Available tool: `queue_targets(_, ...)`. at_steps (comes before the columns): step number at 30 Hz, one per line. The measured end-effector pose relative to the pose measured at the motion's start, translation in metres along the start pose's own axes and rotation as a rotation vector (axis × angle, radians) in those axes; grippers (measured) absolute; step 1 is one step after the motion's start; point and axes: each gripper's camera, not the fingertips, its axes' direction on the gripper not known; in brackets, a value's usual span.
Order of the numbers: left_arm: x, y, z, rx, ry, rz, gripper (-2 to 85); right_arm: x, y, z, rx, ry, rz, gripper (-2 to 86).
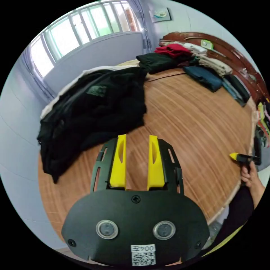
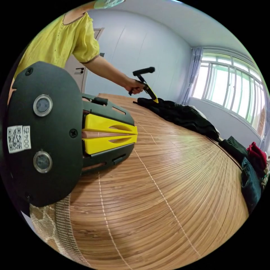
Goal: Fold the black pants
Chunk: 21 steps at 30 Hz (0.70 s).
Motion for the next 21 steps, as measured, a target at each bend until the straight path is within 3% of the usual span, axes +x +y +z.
queue_targets(6,-0.055,-0.124,0.043,-0.105,-0.154,0.018,13.0,0.004,0.03,0.015,-0.001,-0.018,-0.02,-0.8)
queue_targets(12,-0.102,-0.179,0.07,-0.253,-0.022,0.025,5.2,0.005,0.059,0.029,0.001,-0.02,-0.037,-0.8)
queue_targets(17,-0.151,-0.164,-0.024,-0.067,0.121,-0.041,3.4,0.004,0.082,0.039,0.007,-0.007,-0.05,-0.8)
queue_targets(21,-0.161,-0.093,-0.124,-0.006,0.137,0.021,2.9,0.002,0.101,0.046,0.014,0.006,-0.065,-0.8)
